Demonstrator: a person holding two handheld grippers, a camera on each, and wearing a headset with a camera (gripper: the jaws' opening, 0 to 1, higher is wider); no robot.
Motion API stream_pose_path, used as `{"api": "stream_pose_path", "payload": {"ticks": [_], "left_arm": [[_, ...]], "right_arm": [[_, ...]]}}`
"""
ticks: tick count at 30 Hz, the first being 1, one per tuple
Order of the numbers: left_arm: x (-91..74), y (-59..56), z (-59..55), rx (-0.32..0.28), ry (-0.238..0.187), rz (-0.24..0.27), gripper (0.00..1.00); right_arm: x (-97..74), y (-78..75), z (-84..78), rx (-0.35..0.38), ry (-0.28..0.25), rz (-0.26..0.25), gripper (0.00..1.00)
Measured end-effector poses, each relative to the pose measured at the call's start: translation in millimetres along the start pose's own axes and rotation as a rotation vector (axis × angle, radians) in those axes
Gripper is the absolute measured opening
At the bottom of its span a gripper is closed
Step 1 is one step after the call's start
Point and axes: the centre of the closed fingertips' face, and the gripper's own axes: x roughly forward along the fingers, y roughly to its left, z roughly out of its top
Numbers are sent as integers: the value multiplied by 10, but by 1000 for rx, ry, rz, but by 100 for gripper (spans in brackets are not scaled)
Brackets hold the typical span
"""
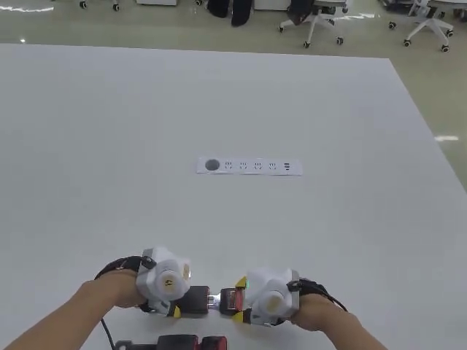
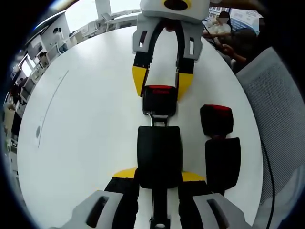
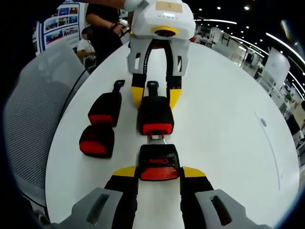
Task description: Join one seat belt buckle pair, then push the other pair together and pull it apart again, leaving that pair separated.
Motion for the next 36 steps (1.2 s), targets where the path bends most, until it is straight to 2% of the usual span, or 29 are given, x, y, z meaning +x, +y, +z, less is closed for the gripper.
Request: {"api": "stream_pose_path", "payload": {"ticks": [7, 16, 24, 30, 33, 36], "left_arm": [[16, 13, -16, 1, -5, 3, 32], [51, 25, -33, -31, -47, 18, 32], [27, 13, -5, -27, -52, 20, 32], [24, 4, 8, -20, -51, 17, 32], [23, 1, 12, -22, -53, 17, 32], [24, 6, 8, -23, -57, 18, 32]], "right_arm": [[23, 5, 1, 12, -12, -1, 30], [15, -1, 29, 23, -17, -5, 29], [-9, 6, 57, 16, -6, 10, 29], [39, 0, 61, 14, -1, 18, 29], [72, 30, 136, 28, -16, 23, 29], [102, 5, 143, 25, -5, 23, 28]]}}
